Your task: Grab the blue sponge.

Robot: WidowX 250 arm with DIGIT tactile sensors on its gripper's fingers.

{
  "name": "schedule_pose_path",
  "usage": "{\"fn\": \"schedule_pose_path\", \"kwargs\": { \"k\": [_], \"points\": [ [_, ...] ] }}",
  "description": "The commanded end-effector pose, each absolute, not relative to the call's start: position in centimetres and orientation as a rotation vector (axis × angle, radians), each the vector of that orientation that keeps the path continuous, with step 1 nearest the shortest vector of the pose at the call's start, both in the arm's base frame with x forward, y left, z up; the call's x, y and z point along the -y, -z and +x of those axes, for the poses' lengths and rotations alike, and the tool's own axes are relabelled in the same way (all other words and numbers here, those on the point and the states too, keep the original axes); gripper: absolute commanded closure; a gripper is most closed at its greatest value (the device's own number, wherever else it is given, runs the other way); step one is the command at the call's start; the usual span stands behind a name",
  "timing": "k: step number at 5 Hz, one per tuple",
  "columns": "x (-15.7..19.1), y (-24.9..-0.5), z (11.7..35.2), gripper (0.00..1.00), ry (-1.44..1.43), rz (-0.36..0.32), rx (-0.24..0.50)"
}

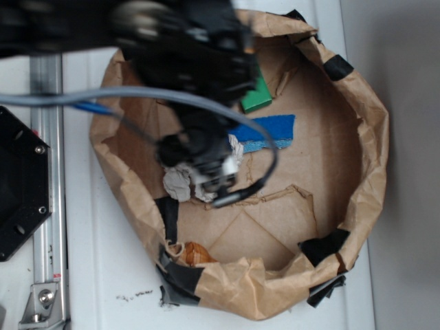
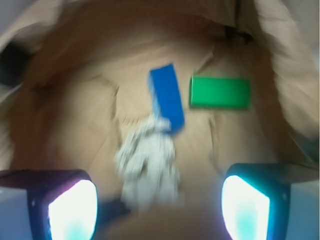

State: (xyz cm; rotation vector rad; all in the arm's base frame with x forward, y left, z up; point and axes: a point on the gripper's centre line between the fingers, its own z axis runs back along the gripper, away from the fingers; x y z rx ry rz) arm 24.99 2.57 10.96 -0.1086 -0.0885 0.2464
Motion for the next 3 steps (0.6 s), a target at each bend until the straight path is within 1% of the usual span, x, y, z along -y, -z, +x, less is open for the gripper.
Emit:
{"fn": "schedule_pose_path", "kwargs": {
  "k": [1, 2, 3],
  "points": [
    [-1.5, -2.4, 33.0, 0.0, -0.236, -0.151, 0.047],
    [0.0, 1.3, 33.7, 0.87, -0.288, -0.143, -0.011],
    [1.8, 1.4, 33.3, 1.0, -0.198, -0.112, -0.023]
  ]
}}
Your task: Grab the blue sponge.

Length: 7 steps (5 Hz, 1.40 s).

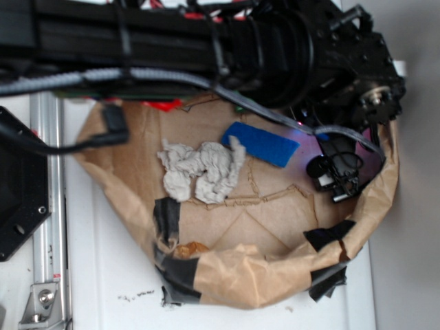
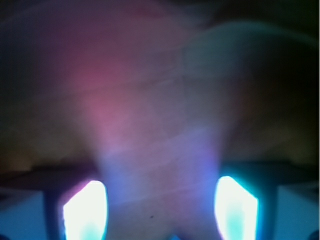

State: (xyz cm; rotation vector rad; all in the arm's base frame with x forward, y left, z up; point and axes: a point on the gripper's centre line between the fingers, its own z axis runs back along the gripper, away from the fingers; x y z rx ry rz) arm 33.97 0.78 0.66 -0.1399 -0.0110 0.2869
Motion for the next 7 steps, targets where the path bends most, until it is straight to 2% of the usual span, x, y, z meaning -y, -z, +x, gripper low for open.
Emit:
{"fn": "schedule_pose_path", "kwargs": {
  "k": [1, 2, 3, 4, 5, 6, 7],
  "points": [
    [2.3, -1.1, 32.7, 1.0, -0.179, -0.11, 0.019],
    [2.2, -4.5, 30.3, 0.0, -0.137, -0.086, 0.102],
    [2.0, -7.0, 28.5, 0.0, -0.011, -0.072, 0.23],
    [1.4, -6.2, 27.9, 0.0, 0.046, -0.083, 0.224],
    [1.3, -5.0, 27.7, 0.0, 0.248, -0.008, 0.158],
    [0.9, -2.7, 28.1, 0.0, 0.397, 0.033, 0.106],
    [1.9, -1.6, 27.2, 0.0, 0.462, 0.07, 0.047]
  ]
}}
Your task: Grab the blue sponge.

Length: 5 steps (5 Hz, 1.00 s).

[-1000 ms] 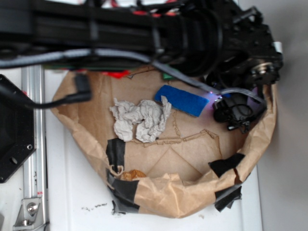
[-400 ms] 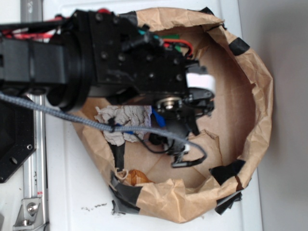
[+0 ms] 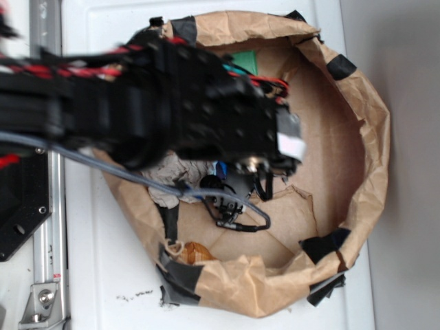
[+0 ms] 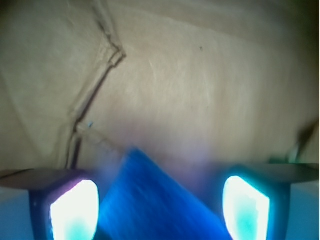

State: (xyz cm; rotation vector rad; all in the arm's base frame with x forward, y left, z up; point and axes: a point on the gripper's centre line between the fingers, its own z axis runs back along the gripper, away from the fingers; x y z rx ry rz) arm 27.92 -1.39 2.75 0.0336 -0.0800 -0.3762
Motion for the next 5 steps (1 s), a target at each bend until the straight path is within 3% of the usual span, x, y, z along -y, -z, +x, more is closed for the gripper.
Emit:
{"fn": "schedule_pose_path", "kwargs": {
  "k": [1, 3, 4, 5],
  "points": [
    [3.0, -1.9, 25.9, 0.0, 0.505, 0.019, 0.04],
    [3.2, -3.3, 22.9, 0.0, 0.572, 0.025, 0.029],
    [2.3, -2.1, 22.8, 0.0, 0.531, 0.046, -0.035],
    [1.5, -1.8, 23.2, 0.25, 0.469, 0.034, -0.058]
  ]
}}
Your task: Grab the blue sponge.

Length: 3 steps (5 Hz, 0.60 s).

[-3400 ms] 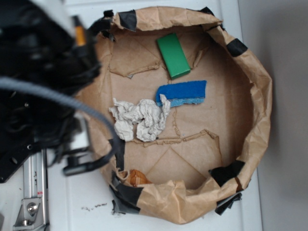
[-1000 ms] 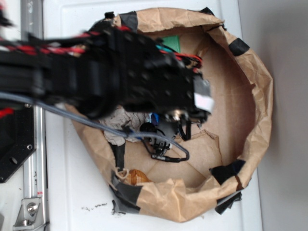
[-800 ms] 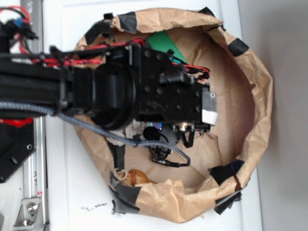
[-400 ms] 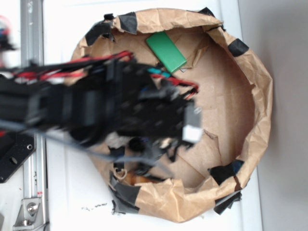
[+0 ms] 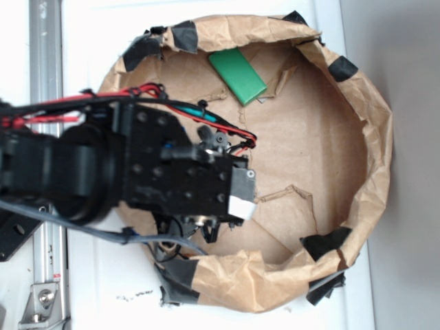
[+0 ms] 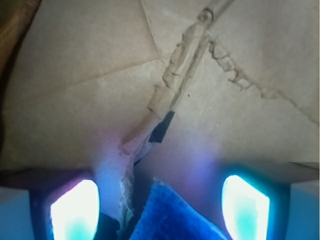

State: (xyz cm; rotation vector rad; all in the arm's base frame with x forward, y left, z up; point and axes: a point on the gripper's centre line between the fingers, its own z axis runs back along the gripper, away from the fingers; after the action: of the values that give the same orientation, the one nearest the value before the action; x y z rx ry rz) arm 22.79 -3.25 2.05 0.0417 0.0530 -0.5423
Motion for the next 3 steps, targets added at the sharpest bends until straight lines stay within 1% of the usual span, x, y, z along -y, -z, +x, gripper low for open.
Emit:
{"fn": "schedule_pose_path", "kwargs": {
  "k": [1, 2, 3],
  "points": [
    [-0.3, -1.9, 24.7, 1.0, 0.367, 0.043, -0.09],
    [-1.6, -2.6, 26.4, 1.0, 0.315, 0.067, -0.108],
    [-3.0, -4.2, 28.3, 1.0, 0.261, 0.078, -0.085]
  ]
}}
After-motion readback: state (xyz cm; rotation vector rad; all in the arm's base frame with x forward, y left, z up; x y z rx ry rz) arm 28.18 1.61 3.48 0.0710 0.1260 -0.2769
